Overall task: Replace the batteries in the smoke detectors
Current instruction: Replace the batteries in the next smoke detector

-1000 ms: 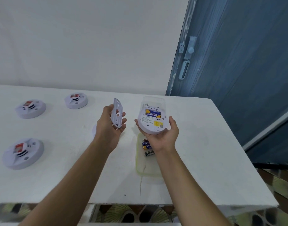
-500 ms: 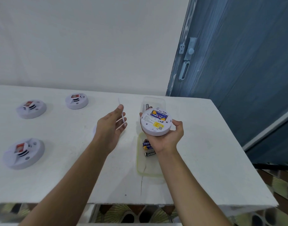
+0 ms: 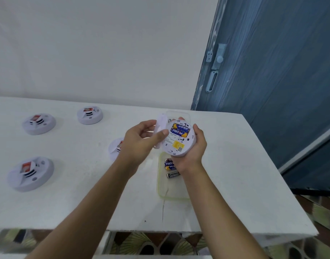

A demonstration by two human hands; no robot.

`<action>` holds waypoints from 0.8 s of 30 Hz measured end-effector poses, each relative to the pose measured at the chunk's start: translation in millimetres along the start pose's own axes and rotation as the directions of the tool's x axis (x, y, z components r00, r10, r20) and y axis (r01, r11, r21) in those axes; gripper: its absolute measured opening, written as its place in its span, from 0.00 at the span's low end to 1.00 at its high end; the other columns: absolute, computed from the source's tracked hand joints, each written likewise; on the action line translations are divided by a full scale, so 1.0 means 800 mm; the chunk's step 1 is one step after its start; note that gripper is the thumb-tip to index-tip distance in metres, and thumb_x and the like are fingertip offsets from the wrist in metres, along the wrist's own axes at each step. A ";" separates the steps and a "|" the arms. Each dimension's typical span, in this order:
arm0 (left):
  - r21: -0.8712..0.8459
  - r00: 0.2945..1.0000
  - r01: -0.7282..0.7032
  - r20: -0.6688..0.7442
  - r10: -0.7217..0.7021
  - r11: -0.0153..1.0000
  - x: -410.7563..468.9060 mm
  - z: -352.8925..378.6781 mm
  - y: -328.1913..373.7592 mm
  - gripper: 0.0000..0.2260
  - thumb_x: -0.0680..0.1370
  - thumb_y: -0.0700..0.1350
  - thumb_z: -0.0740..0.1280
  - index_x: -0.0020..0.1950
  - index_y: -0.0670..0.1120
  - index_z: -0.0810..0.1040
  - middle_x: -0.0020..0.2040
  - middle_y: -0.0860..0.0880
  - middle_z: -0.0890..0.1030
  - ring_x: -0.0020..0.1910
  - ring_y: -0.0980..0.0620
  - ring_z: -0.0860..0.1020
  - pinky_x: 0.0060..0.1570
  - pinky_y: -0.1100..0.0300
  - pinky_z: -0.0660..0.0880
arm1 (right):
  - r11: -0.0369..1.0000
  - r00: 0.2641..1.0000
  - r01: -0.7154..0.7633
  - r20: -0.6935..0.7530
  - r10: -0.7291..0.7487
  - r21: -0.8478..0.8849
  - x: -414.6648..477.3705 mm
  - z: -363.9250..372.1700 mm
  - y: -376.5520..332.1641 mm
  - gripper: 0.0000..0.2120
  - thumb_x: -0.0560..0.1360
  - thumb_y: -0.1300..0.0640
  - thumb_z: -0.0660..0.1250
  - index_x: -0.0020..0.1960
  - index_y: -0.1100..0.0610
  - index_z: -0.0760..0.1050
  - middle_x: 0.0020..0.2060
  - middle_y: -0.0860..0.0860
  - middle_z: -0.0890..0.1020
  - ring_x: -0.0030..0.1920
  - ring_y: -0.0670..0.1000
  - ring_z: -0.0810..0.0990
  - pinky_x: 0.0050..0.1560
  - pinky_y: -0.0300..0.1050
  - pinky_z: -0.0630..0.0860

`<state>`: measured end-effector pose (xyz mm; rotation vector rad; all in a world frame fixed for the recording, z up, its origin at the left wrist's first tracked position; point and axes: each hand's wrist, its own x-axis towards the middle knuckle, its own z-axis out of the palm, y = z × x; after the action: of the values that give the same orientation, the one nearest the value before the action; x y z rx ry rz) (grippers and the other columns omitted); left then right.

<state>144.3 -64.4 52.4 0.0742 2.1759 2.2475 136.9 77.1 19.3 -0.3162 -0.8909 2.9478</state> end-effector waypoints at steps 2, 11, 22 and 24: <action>0.080 0.999 -0.032 0.044 0.028 0.996 -0.005 0.008 0.000 0.22 0.69 0.49 0.78 0.61 0.49 0.79 0.51 0.53 0.83 0.47 0.56 0.81 0.42 0.64 0.78 | 0.999 1.000 0.019 0.016 -0.018 -0.039 -0.003 0.003 -0.001 0.19 0.80 0.46 0.56 0.56 0.55 0.80 0.53 0.57 0.83 0.53 0.58 0.80 0.52 0.51 0.76; 0.347 0.979 -0.116 -0.118 0.166 0.931 -0.021 0.036 -0.002 0.25 0.66 0.59 0.77 0.60 0.53 0.80 0.53 0.56 0.78 0.48 0.61 0.79 0.46 0.63 0.78 | 0.970 0.993 0.118 0.047 -0.111 -0.212 -0.010 0.015 0.002 0.23 0.72 0.46 0.62 0.62 0.58 0.78 0.53 0.59 0.80 0.54 0.60 0.79 0.58 0.56 0.75; 0.362 0.979 -0.091 -0.137 0.149 0.928 -0.024 0.037 -0.005 0.26 0.65 0.61 0.77 0.59 0.50 0.81 0.54 0.55 0.79 0.48 0.60 0.79 0.50 0.59 0.79 | 0.970 0.989 0.143 0.054 -0.135 -0.196 -0.008 0.016 0.004 0.21 0.71 0.46 0.62 0.59 0.56 0.79 0.53 0.57 0.82 0.55 0.59 0.78 0.57 0.55 0.75; 0.356 0.980 -0.075 -0.146 0.135 0.931 -0.022 0.035 -0.005 0.27 0.64 0.63 0.77 0.58 0.51 0.81 0.53 0.56 0.79 0.48 0.60 0.79 0.51 0.56 0.79 | 0.971 0.989 0.143 0.056 -0.134 -0.192 -0.008 0.015 0.007 0.21 0.71 0.46 0.63 0.58 0.57 0.79 0.54 0.58 0.81 0.55 0.60 0.78 0.58 0.56 0.74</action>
<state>163.0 -37.4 48.9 0.0034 2.7027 1.9487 141.0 65.4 27.6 -0.1905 -1.1606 2.7546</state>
